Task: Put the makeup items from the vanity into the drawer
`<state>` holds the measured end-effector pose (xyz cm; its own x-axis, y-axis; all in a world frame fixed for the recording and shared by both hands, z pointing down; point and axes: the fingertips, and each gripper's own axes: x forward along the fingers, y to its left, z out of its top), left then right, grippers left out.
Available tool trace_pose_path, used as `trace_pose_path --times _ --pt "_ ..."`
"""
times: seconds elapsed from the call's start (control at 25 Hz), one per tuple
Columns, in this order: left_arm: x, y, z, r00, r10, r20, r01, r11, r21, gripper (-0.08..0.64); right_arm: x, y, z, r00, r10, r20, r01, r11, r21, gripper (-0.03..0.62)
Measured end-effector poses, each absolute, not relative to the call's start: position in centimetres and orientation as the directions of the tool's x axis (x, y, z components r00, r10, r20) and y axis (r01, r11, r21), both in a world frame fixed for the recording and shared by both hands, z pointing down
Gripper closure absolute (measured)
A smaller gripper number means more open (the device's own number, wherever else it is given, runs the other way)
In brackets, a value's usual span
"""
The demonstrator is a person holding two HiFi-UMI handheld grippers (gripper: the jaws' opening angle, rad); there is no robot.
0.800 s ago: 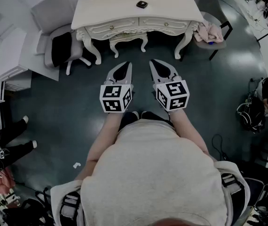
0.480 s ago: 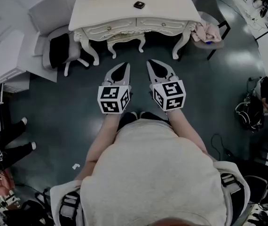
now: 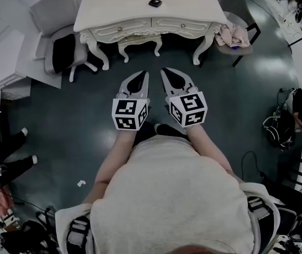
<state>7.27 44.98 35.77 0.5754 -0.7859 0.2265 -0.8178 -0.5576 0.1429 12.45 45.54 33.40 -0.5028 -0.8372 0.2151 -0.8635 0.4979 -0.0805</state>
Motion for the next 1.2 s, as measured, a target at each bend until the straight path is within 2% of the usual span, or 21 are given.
trace_pose_path --times 0.36,0.56,1.04,1.2 --pt "8.2 43.8 37.8 0.57 -0.781 0.254 -0.821 -0.532 0.205 0.551 13.9 44.0 36.1 -0.502 -0.822 0.269 -0.864 0.491 -0.112 0.586" --pt "9.2 40.3 40.2 0.583 -0.762 0.282 -0.812 -0.533 0.237 0.551 14.4 40.1 37.6 -0.451 -0.85 0.273 -0.892 0.439 -0.106 0.586" --pt "5.6 21.2 37.7 0.623 -0.744 0.241 -0.782 -0.587 0.208 0.551 13.4 22.4 37.1 -0.381 -0.879 0.288 -0.924 0.373 -0.084 0.586" --pt "4.7 16.3 37.8 0.661 -0.707 0.253 -0.75 -0.612 0.25 0.551 12.0 17.8 37.6 -0.375 -0.874 0.309 -0.927 0.36 -0.106 0.586"
